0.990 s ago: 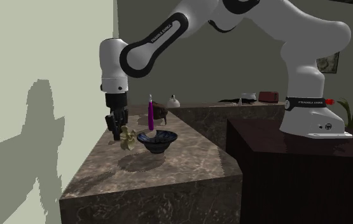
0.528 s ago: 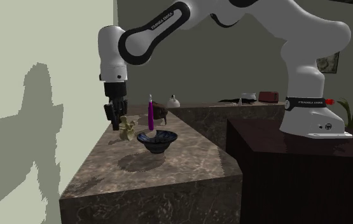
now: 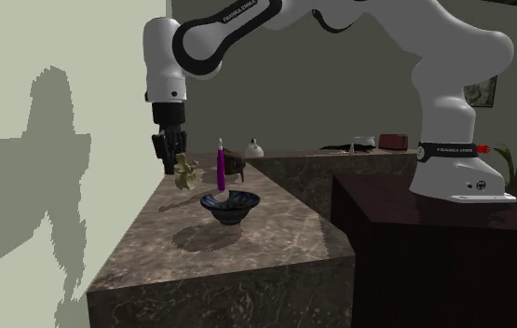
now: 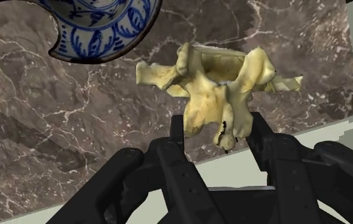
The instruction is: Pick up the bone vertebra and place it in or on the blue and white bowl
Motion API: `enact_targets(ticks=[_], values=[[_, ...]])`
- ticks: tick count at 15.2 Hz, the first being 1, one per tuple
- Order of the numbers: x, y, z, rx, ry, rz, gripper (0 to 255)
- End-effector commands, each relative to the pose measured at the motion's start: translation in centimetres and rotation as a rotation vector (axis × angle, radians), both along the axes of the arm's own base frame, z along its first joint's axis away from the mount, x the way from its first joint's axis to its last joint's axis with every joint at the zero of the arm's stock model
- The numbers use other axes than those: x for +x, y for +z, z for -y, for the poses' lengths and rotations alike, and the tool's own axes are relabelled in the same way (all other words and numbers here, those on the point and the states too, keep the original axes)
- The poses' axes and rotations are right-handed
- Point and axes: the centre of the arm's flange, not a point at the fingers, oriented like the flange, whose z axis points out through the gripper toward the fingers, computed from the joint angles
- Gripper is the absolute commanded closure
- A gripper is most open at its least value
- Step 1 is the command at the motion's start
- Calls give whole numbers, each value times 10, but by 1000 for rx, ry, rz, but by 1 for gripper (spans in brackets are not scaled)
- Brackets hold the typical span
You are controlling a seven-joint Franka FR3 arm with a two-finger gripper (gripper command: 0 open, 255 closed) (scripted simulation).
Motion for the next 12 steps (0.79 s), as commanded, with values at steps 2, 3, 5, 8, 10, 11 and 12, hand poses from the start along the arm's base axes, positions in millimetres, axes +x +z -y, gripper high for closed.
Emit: enact_targets(ticks=[2,3,5,8,10,11,12], values=[[0,13,0,0,0,0,255],[-7,14,11,0,0,0,255],[-21,16,33,0,0,0,255],[-43,18,66,0,0,0,255],[-57,20,88,0,0,0,255],[-64,21,99,0,0,0,255],[-72,22,110,0,0,0,255]])
